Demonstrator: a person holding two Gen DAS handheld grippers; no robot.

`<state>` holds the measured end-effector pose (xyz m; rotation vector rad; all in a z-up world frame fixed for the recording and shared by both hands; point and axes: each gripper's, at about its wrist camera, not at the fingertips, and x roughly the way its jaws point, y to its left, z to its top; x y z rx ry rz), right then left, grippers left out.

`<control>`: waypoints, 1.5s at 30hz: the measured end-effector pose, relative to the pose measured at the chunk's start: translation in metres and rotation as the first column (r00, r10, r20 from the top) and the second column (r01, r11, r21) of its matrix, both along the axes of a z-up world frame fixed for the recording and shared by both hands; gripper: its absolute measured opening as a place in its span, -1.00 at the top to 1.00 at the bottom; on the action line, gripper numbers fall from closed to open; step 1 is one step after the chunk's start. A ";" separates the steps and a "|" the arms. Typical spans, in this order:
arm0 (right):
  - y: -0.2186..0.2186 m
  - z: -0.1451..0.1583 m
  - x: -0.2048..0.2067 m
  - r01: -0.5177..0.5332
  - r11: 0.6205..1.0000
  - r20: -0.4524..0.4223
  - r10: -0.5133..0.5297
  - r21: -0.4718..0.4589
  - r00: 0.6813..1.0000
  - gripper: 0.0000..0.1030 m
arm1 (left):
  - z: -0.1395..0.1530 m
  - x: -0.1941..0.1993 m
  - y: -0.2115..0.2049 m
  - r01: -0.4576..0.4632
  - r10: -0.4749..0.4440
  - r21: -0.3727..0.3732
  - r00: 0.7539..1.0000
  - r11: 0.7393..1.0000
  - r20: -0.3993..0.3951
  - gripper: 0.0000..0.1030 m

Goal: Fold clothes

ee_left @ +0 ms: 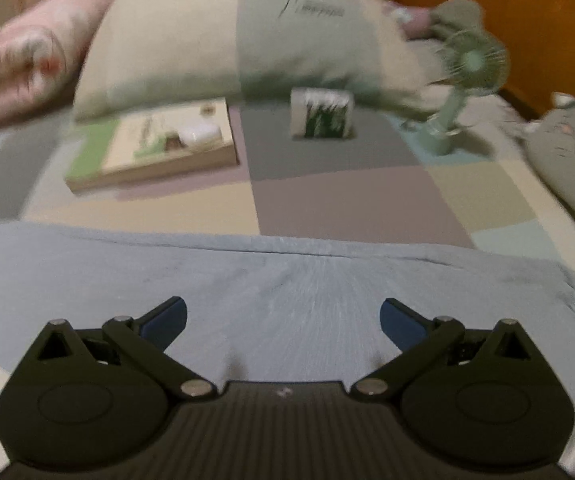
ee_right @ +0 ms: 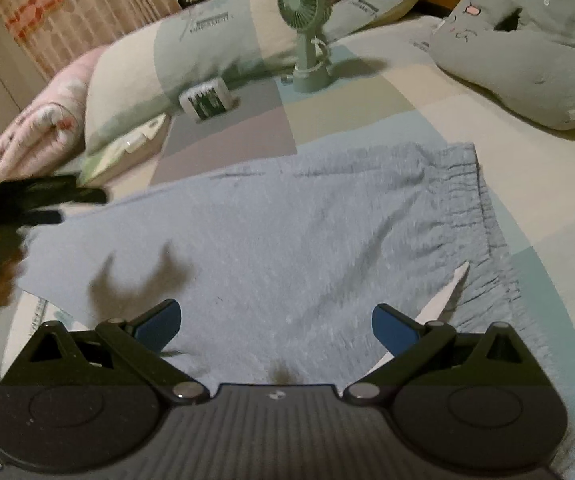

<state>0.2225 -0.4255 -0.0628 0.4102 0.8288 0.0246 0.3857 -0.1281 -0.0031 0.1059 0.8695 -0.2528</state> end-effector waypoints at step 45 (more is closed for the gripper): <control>0.049 -0.004 0.004 -0.119 0.993 -0.012 0.119 0.004 0.993 -1.00 | -0.105 -0.209 0.099 -0.065 0.061 -0.190 0.998 0.980 -0.027 -0.98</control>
